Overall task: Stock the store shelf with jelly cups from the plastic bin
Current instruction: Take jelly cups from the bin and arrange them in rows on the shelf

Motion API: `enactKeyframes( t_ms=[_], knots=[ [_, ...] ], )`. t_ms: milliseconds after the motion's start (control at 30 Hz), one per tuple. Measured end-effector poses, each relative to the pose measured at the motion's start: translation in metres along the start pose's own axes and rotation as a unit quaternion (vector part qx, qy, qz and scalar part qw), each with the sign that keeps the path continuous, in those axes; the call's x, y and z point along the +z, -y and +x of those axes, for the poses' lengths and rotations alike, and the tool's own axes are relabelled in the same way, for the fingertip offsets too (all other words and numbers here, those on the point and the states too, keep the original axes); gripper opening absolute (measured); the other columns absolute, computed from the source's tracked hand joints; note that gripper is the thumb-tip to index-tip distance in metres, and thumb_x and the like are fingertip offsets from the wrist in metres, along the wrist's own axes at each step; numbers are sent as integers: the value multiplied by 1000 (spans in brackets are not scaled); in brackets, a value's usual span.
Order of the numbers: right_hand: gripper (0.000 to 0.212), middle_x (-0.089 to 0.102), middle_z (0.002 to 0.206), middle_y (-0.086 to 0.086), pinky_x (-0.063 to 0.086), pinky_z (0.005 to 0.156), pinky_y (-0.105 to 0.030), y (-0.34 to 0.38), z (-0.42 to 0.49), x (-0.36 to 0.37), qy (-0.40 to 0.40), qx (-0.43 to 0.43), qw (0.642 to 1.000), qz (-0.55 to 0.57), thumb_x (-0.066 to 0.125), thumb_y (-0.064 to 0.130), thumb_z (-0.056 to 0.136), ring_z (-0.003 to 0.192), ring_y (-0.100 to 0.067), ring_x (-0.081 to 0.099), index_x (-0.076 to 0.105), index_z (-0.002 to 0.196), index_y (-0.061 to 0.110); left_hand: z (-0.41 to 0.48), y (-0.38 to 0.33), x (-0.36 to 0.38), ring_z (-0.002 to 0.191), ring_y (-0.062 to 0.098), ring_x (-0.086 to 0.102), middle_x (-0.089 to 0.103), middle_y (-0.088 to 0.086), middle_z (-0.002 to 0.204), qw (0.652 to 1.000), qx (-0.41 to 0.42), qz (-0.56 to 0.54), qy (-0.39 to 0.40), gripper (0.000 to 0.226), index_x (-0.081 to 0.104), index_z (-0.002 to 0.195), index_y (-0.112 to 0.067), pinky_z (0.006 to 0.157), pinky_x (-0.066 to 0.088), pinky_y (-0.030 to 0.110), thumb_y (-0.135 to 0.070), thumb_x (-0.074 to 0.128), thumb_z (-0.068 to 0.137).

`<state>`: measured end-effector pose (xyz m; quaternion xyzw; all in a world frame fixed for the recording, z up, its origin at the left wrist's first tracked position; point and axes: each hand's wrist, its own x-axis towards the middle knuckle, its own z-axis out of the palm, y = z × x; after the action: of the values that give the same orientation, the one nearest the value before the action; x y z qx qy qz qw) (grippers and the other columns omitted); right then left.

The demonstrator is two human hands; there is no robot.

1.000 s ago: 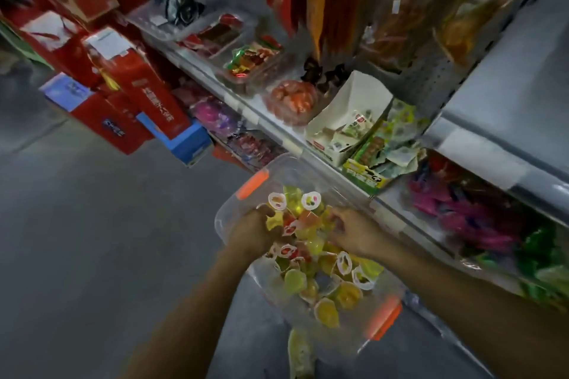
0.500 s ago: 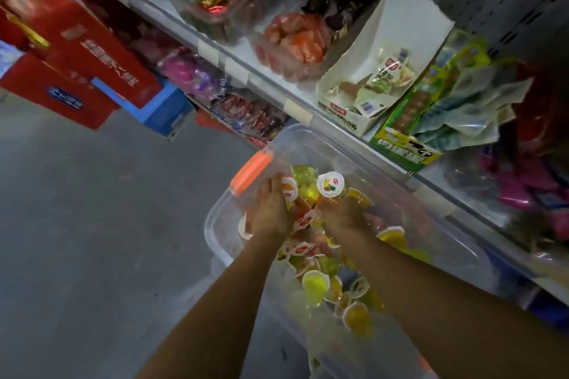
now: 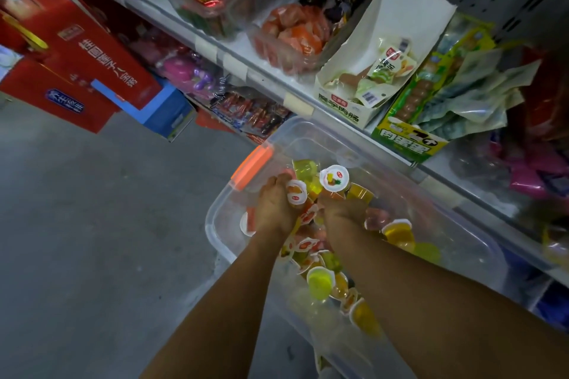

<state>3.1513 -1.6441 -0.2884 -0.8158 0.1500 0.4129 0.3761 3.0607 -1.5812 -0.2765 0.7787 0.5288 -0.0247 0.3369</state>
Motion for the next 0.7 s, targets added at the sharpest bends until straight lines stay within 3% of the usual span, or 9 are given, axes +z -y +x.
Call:
enactKeyframes(
  t_ms=[67, 200, 300, 367, 433, 500, 600, 700],
  knots=[
    [49, 61, 112, -4, 45, 93, -36, -2, -2, -5, -24, -21, 999, -13, 69, 42, 85, 114, -29, 58, 55, 119, 11, -4, 0, 0, 126, 23, 49, 53, 1, 137, 1000, 3, -19, -1, 62, 45, 139, -25, 106, 37, 35, -36, 72, 85],
    [51, 63, 117, -6, 39, 79, -32, -10, -16, -22, -8, -24, 1000, -6, 74, 44, 81, 109, -29, 60, 57, 117, 13, -15, -4, -4, 124, 23, 52, 54, 1, 136, 998, 11, -50, -30, 61, 47, 139, -24, 105, 40, 34, -33, 73, 85],
    [45, 61, 105, 1, 40, 77, -27, -13, -28, -45, 37, -55, 998, 22, 76, 44, 77, 99, -21, 60, 57, 107, 17, -31, -15, -12, 124, 22, 53, 55, 1, 137, 998, 21, -43, -45, 63, 48, 140, -21, 105, 39, 32, -34, 73, 85],
    [44, 68, 93, 4, 46, 70, -23, -14, -39, -67, 69, -89, 993, 25, 80, 47, 71, 86, -17, 66, 67, 97, 13, -49, -28, -20, 123, 22, 54, 56, 3, 136, 997, 32, -47, -52, 63, 50, 139, -18, 102, 37, 25, -33, 75, 83],
    [27, 70, 75, 0, 47, 55, -20, -15, -52, -94, 101, -123, 987, 38, 82, 36, 73, 68, -13, 64, 71, 83, 14, -72, -43, -27, 122, 21, 55, 59, 3, 135, 996, 38, -54, -54, 62, 53, 138, -15, 98, 35, 22, -34, 75, 83],
    [21, 71, 73, -7, 51, 55, -23, -18, -65, -125, 110, -161, 980, 49, 83, 23, 72, 62, -16, 64, 66, 77, 11, -100, -60, -32, 115, 22, 60, 63, 2, 128, 995, 41, -76, -52, 60, 56, 135, -16, 96, 38, 23, -36, 76, 82],
    [27, 69, 76, -8, 49, 51, -21, -23, -90, -180, 114, -221, 967, 60, 81, 13, 73, 55, -10, 62, 58, 85, 13, -143, -88, -34, 92, 22, 67, 70, 3, 108, 990, 45, -121, -62, 52, 62, 121, -22, 85, 50, 32, -42, 80, 76],
    [40, 68, 82, -6, 50, 57, -27, -33, -118, -246, 109, -302, 946, 50, 81, 23, 73, 64, -17, 64, 55, 102, 32, -192, -124, -33, 78, 19, 65, 67, -5, 88, 979, 74, -172, -74, 46, 66, 106, -21, 75, 54, 37, -42, 84, 70]
  ],
)
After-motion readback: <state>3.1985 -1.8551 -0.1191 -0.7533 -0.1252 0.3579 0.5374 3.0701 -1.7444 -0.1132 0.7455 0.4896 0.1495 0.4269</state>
